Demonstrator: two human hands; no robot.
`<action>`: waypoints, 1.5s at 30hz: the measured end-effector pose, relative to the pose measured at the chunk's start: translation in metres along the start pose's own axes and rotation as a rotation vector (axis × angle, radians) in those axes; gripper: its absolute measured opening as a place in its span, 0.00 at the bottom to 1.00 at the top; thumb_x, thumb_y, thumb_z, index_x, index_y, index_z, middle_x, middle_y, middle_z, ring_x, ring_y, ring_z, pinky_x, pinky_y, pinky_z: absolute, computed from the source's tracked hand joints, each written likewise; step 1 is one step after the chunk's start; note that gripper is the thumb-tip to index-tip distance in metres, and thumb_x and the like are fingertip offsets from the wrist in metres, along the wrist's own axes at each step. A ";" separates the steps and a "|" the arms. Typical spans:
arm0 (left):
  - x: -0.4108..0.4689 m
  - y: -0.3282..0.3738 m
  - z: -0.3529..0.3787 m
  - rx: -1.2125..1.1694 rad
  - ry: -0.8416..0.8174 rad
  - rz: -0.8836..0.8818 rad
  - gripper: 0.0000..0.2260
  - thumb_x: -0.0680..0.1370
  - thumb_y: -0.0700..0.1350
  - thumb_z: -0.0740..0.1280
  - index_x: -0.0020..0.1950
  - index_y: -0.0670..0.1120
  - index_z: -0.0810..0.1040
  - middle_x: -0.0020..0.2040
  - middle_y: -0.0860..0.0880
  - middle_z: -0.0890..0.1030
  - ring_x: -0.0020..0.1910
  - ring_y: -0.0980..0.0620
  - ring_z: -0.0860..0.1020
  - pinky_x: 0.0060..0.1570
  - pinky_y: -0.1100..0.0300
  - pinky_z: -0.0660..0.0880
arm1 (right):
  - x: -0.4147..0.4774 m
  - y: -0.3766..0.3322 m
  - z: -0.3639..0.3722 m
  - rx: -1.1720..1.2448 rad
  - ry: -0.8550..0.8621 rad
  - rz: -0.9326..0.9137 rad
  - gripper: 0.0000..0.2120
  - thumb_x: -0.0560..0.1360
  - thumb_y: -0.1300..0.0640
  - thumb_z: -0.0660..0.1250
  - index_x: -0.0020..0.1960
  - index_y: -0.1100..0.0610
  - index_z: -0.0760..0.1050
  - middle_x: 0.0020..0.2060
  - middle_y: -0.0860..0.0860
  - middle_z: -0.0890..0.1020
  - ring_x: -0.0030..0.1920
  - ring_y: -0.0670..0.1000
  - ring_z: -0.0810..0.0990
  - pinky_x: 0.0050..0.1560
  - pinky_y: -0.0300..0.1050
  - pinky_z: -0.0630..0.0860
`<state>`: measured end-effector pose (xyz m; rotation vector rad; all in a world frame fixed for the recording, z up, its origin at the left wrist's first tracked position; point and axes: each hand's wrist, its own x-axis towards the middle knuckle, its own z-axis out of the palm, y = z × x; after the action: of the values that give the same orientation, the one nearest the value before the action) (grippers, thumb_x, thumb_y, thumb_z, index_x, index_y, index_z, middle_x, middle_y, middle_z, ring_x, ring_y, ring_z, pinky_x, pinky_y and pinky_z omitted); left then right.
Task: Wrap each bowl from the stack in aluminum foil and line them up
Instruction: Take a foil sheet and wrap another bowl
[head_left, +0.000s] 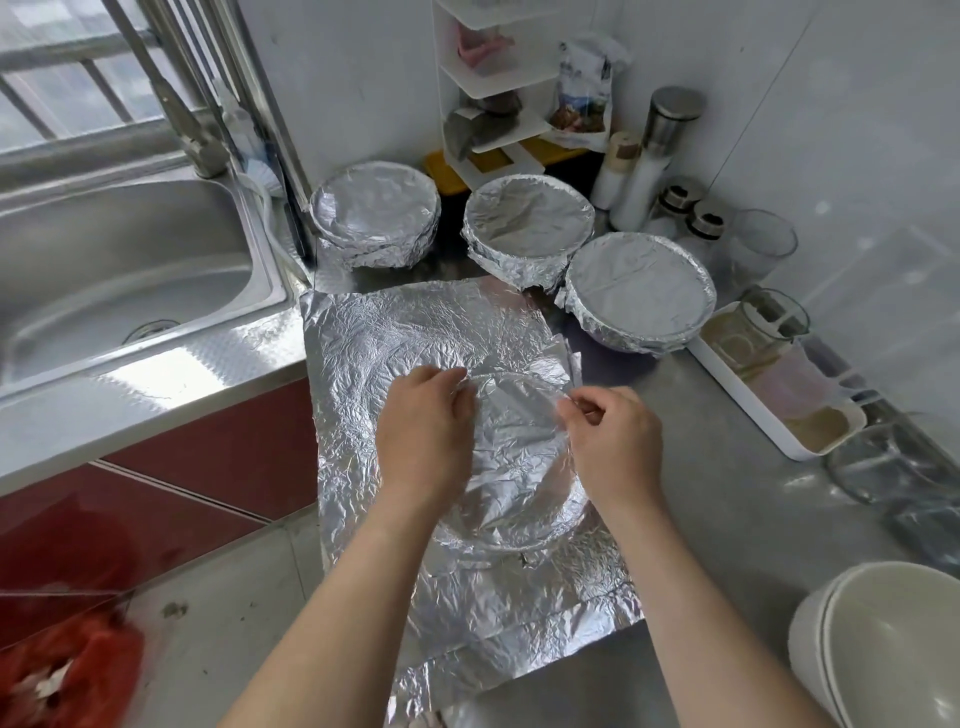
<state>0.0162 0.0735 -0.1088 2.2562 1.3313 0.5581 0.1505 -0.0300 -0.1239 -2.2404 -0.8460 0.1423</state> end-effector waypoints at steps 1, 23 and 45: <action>0.007 0.004 -0.001 0.021 -0.027 0.016 0.12 0.82 0.50 0.62 0.59 0.48 0.82 0.54 0.50 0.79 0.54 0.47 0.74 0.43 0.57 0.64 | 0.002 -0.002 0.001 -0.011 -0.014 -0.004 0.07 0.76 0.55 0.70 0.49 0.58 0.83 0.41 0.53 0.79 0.42 0.54 0.78 0.46 0.47 0.74; 0.049 0.003 0.006 0.049 -0.208 0.290 0.08 0.77 0.47 0.66 0.43 0.47 0.85 0.40 0.50 0.79 0.40 0.50 0.75 0.39 0.55 0.73 | 0.036 -0.035 0.016 -0.238 -0.241 -0.238 0.05 0.75 0.57 0.70 0.46 0.57 0.83 0.45 0.52 0.82 0.49 0.55 0.76 0.50 0.48 0.72; 0.002 -0.018 -0.020 -0.068 -0.039 -0.352 0.10 0.79 0.47 0.64 0.60 0.47 0.76 0.48 0.48 0.80 0.43 0.50 0.76 0.43 0.57 0.66 | 0.015 -0.016 -0.007 -0.051 -0.079 0.070 0.08 0.76 0.54 0.67 0.48 0.56 0.83 0.42 0.51 0.84 0.44 0.53 0.80 0.44 0.47 0.76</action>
<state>-0.0071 0.0863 -0.1030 1.9075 1.6154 0.4244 0.1560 -0.0164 -0.1063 -2.3264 -0.8215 0.2463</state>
